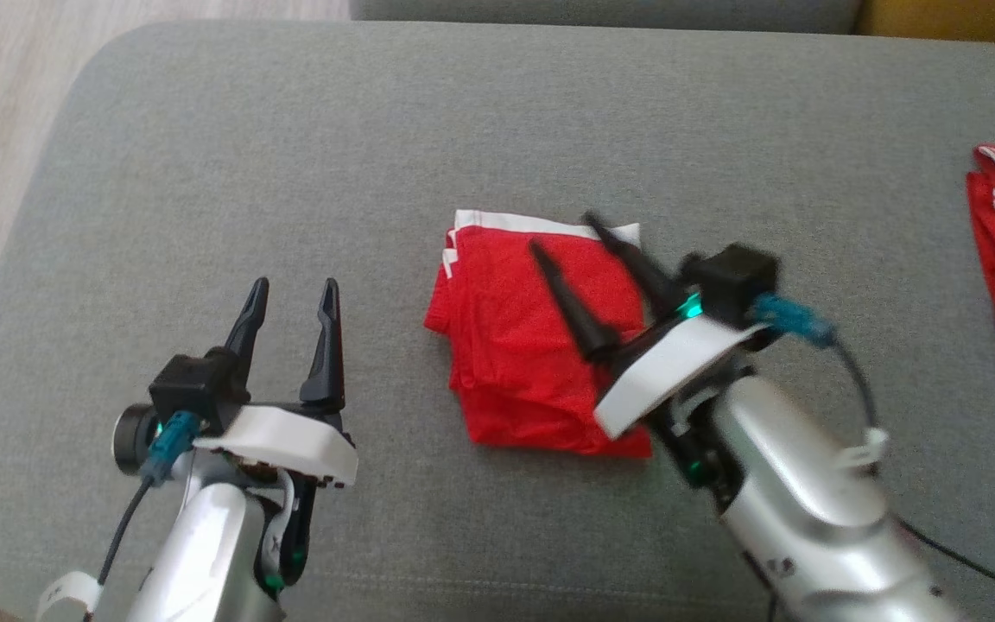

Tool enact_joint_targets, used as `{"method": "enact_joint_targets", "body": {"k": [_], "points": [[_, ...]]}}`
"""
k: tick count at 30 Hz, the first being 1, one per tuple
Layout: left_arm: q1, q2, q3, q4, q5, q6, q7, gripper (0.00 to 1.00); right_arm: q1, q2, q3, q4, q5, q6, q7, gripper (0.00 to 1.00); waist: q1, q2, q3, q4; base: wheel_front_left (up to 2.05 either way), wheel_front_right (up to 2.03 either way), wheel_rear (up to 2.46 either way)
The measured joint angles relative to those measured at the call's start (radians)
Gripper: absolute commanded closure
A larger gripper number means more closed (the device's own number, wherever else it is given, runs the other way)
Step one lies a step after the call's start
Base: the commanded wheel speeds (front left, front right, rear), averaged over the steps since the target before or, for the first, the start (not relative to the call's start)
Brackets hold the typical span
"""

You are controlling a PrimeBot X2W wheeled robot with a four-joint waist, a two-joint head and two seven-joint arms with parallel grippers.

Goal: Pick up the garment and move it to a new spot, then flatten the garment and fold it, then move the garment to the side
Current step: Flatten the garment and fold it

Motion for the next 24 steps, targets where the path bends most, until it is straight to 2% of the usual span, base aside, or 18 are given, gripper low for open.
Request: {"method": "enact_joint_targets", "body": {"k": [8,9,13,17,24], "points": [[0.016,0.021,0.004,-0.029,-0.001,0.009,0.0,0.0,0.117,-0.044,-0.287,-0.108,-0.12,0.0,-0.001,0.0,0.0,0.0,-0.013,-0.04,0.0,0.0,0.0],[0.016,0.021,0.004,-0.029,-0.001,0.009,0.0,0.0,0.117,-0.044,-0.287,-0.108,-0.12,0.0,-0.001,0.0,0.0,0.0,-0.013,-0.04,0.0,0.0,0.0],[0.031,0.035,0.009,-0.045,-0.001,0.017,0.001,0.0,0.218,-0.049,-0.418,-0.171,-0.176,0.0,0.028,0.0,0.0,0.0,-0.024,-0.058,0.0,0.0,0.0],[0.057,0.051,0.011,-0.075,-0.001,0.027,0.01,0.0,0.281,-0.038,-0.478,-0.241,-0.215,0.0,0.067,0.0,0.0,0.0,-0.037,-0.078,0.0,0.0,0.0],[0.121,0.078,0.012,-0.119,-0.001,0.041,0.032,0.0,0.364,-0.029,-0.52,-0.334,-0.259,0.0,0.115,0.0,0.0,0.0,-0.072,-0.096,0.0,0.0,0.0]]}}
